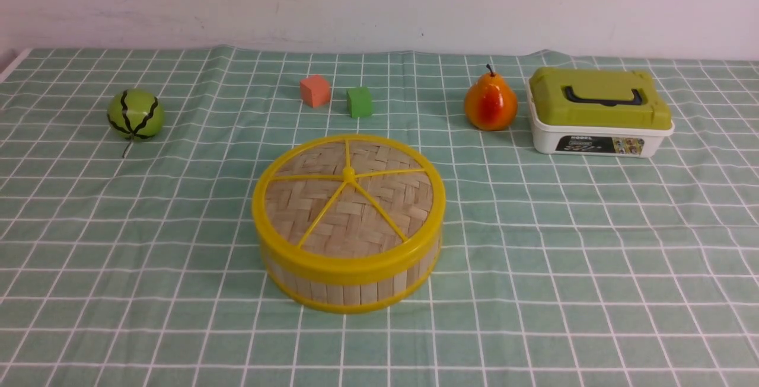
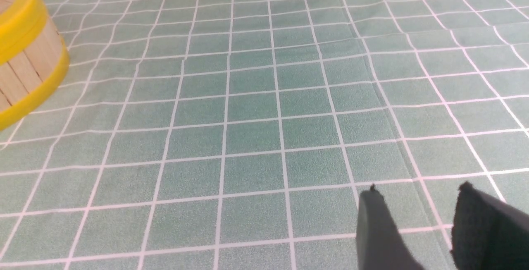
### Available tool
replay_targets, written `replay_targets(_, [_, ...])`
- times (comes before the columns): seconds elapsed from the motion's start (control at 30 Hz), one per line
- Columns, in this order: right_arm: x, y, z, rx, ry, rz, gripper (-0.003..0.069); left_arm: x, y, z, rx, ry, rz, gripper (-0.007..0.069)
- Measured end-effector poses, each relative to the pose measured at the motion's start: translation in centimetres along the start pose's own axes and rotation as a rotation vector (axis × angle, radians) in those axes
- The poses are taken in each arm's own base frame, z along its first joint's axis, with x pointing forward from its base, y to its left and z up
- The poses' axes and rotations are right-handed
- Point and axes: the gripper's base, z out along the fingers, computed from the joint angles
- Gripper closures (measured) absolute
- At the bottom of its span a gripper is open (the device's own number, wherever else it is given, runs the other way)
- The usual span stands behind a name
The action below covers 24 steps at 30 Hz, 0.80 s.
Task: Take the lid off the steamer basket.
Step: Use the left arm to lift the lid of the steamer
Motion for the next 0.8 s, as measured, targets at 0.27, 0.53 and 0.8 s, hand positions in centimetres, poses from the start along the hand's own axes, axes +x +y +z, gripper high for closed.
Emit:
replay_targets(0.27, [0.0,0.0,0.0,0.0,0.0,0.0,0.0418,-0.6,-1.1,-0.1,0.134,-0.043,-0.362,0.0386])
replay_targets(0.53, [0.0,0.0,0.0,0.0,0.0,0.0,0.0418,-3.9,-3.9,-1.6,0.347,-0.28,-0.399,0.0452])
replay_targets(0.8, [0.0,0.0,0.0,0.0,0.0,0.0,0.0418,-7.9,-11.5,-1.5,0.259,-0.187,-0.076,0.0637])
